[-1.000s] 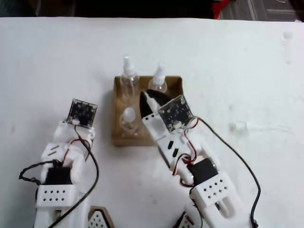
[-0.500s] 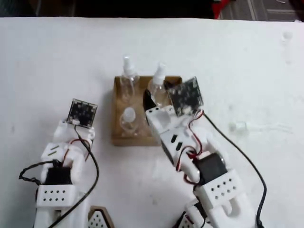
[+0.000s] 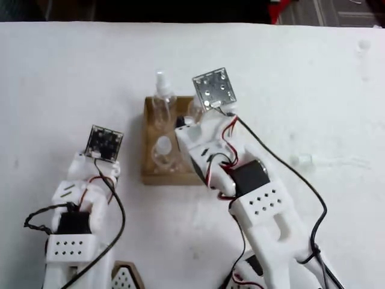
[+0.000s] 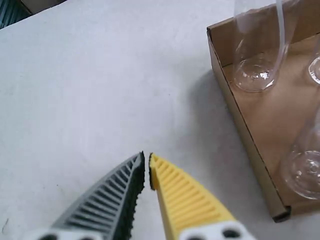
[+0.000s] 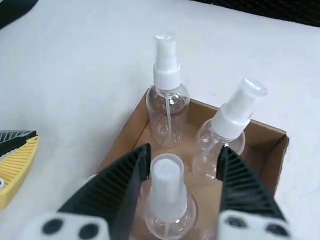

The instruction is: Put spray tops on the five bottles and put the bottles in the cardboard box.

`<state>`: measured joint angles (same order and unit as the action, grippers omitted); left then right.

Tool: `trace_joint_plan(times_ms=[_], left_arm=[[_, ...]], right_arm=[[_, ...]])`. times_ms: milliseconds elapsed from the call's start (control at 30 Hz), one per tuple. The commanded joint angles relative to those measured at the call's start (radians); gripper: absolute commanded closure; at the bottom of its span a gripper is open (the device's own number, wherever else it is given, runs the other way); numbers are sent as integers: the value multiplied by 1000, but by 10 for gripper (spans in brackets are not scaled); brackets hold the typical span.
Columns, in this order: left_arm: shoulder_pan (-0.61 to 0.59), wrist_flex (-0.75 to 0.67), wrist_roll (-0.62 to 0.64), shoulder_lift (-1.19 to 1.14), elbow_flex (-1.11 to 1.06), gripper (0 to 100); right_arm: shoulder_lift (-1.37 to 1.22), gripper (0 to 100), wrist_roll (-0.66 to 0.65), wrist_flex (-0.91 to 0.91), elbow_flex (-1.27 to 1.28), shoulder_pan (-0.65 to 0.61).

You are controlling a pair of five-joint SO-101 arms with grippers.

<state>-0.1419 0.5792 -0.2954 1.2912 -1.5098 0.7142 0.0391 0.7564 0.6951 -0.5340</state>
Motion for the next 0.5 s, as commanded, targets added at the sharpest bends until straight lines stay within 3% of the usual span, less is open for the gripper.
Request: trace_joint_plan(times_ms=[0,300,467], left_arm=[[7,-8,-14,15,15,973],[7,-8,-14,15,15,973],[7,-8,-14,15,14,973]], right_arm=[[2,807,11,36,-41,-1],[-1,809,11,61,-34,1],[-1,897,-48,58,-34,-2]])
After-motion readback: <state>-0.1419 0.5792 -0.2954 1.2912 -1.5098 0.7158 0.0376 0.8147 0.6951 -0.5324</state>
